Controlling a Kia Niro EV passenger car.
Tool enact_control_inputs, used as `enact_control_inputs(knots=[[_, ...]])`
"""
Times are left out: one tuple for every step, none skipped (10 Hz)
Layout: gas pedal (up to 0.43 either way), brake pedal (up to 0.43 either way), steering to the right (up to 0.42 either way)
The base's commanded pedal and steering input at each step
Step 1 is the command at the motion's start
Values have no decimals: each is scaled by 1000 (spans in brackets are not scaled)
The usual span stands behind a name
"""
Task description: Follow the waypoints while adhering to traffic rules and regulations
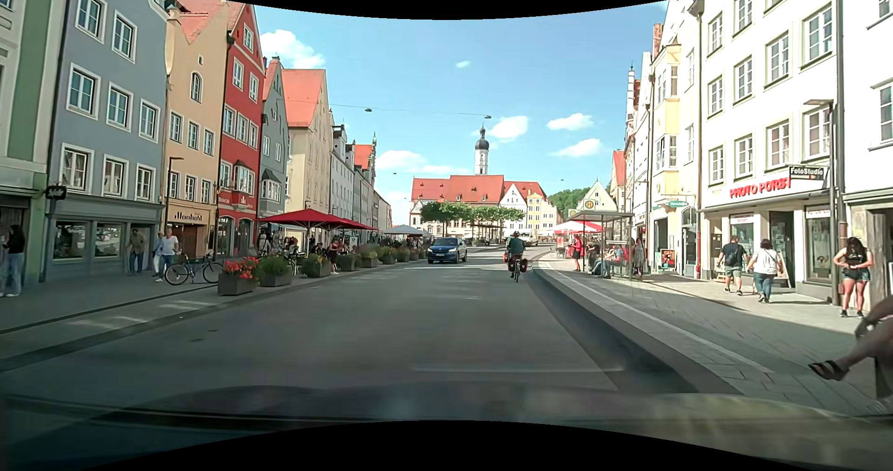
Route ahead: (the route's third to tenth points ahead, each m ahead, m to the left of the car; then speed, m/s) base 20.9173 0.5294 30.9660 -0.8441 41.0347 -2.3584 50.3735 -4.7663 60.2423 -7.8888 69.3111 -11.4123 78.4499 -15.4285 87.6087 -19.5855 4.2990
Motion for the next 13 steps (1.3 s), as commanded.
enact_control_inputs(knots=[[47, 6, 40], [47, 6, 40], [47, 6, 40], [47, 6, 40], [47, 6, 38], [47, 12, 34], [39, 6, 32], [39, 6, 30], [39, 6, 29], [28, 6, 27], [28, 6, 25], [28, 6, 25], [28, 6, 26]])
